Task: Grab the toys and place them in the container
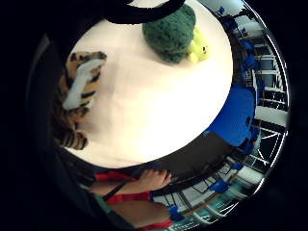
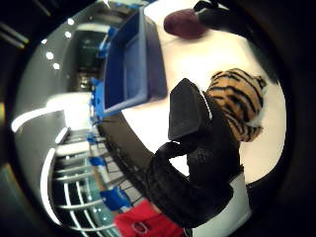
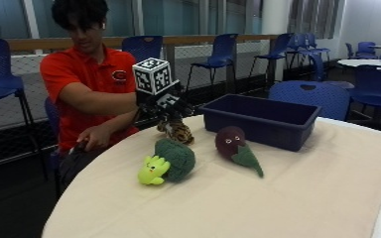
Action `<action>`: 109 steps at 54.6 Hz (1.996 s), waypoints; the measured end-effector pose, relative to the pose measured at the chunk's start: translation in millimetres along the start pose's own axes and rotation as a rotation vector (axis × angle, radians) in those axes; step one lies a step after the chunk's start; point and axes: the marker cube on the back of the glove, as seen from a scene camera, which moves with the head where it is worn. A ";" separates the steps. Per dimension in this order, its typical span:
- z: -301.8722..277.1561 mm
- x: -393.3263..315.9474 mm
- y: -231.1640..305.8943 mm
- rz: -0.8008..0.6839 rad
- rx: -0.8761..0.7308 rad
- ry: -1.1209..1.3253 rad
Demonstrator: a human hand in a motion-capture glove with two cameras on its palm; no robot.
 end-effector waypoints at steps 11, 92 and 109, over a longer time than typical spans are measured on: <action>0.8 1.5 0.8 -0.010 0.006 -0.011; 78.8 -15.0 3.1 0.009 -0.220 0.257; 58.1 1.4 -15.1 -0.008 -0.046 0.221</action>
